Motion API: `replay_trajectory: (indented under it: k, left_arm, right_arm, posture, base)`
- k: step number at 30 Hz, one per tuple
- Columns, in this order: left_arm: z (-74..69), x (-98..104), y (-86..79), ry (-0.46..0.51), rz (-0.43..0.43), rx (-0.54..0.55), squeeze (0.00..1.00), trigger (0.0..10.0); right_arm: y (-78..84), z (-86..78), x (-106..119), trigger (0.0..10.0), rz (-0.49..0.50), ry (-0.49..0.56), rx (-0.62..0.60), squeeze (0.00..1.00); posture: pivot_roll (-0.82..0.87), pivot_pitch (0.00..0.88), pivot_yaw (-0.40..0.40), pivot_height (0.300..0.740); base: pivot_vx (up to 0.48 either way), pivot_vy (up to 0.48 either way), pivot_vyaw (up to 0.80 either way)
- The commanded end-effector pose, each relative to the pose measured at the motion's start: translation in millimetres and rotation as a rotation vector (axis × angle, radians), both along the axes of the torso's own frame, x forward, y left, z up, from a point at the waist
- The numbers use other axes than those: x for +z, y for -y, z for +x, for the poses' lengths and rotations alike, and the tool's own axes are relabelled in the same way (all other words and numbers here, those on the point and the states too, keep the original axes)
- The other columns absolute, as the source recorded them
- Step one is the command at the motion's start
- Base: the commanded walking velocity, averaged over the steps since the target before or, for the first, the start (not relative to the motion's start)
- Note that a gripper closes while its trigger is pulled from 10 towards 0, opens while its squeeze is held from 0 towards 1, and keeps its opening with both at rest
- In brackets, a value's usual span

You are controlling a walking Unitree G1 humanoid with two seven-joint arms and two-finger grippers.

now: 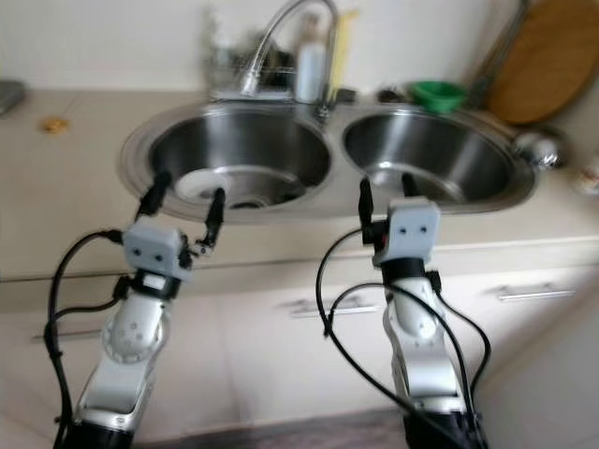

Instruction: Kitchen organization

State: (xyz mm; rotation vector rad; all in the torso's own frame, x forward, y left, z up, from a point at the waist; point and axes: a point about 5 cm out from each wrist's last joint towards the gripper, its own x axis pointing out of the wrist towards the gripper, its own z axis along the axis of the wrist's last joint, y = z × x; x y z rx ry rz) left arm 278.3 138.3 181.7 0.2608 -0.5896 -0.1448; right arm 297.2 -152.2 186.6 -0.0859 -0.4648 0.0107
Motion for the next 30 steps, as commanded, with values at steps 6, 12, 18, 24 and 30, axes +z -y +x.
replay_trajectory:
  k: [6, 12, 18, 24, 30]
  left_arm:
    - [-0.4, -1.7, 1.1, -0.014, -0.004, -0.015, 0.00, 10.0]
    - [-1.0, -2.0, 2.0, -0.013, -0.004, -0.025, 0.00, 10.0]
    - [-3.4, -0.7, 3.4, 0.011, -0.008, -0.037, 0.00, 10.0]
    - [-1.8, -4.5, 3.9, -0.021, 0.013, -0.029, 0.00, 10.0]
    - [-2.7, -4.8, 4.1, -0.015, 0.017, -0.033, 0.00, 10.0]
  right_arm:
    - [-0.1, -3.5, 3.1, 10.0, 0.007, 0.010, -0.005, 0.00]
    - [0.6, -5.5, 1.0, 10.0, 0.006, -0.001, -0.008, 0.00]
    - [1.3, -6.3, 0.3, 10.0, -0.002, -0.006, -0.010, 0.00]
    - [1.7, -6.6, 0.1, 10.0, -0.007, -0.009, -0.013, 0.00]
    - [2.0, -6.9, 0.0, 10.0, -0.007, -0.012, -0.018, 0.00]
  posture:
    - [0.01, 0.000, -0.063, 0.740]
    - [0.01, 0.000, -0.064, 0.740]
    - [0.00, 0.000, -0.063, 0.740]
    - [0.00, 0.000, -0.063, 0.740]
    - [0.00, 0.000, -0.063, 0.740]
  base:
    - [0.000, 0.044, -0.80]
    - [0.000, 0.480, -0.80]
    - [0.000, 0.080, -0.80]
    - [0.000, -0.054, -0.80]
    - [0.000, -0.436, -0.80]
